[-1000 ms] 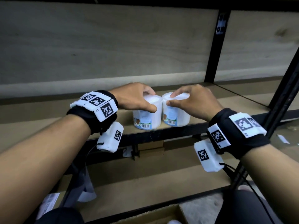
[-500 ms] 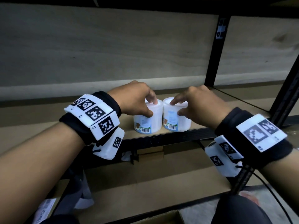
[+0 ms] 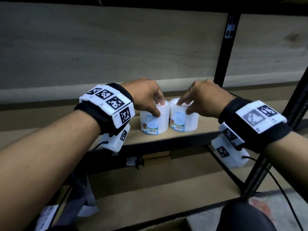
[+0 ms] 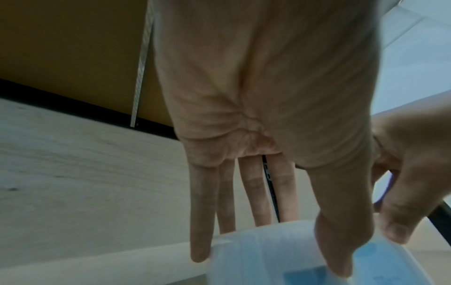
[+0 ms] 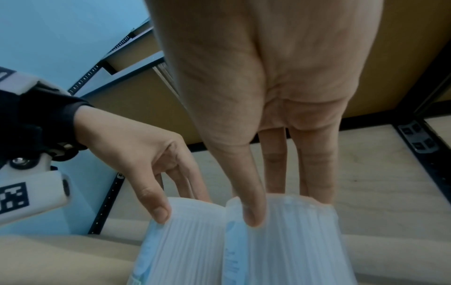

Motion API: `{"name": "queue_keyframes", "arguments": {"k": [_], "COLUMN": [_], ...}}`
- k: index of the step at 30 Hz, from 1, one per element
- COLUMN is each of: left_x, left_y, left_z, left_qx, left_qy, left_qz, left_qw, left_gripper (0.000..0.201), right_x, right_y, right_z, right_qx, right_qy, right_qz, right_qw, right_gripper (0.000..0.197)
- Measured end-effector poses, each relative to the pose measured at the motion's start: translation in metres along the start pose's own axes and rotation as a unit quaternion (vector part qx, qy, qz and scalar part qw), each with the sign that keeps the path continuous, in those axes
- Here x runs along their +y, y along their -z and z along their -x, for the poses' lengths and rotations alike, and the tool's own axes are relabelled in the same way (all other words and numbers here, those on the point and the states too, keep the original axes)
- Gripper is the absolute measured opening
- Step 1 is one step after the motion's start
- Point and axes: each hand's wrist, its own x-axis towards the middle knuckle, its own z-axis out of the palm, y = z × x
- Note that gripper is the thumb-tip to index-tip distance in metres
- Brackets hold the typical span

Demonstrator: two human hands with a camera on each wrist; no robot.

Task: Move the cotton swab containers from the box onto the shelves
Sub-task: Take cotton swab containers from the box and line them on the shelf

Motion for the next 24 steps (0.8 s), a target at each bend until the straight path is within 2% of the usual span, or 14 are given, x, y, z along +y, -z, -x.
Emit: {"name": "queue_keyframes", "arguments": {"k": [13,24], "left_x": [-0.026,-0.044], "left_y": [-0.011,-0.016], "left_z": [-0.062,-0.099], "left_qx": [0.017,0.014], "left_qy": [0.031,0.045], "left_qz": [-0.005,0.012], "left_qw": [0.999,0.999], "left_gripper": [0.037,0.041], "right_x": [0.022,0.036], "right_y": [-0.026,-0.038], "right_z": [-0.069,-0.113], "right_qx": [-0.013,-0.031], "right_qy": [-0.023,-0.031], "right_qz": [0.002,-0.006], "right_qw": [1.000,0.999], "right_gripper": [0.040,0.039]}}
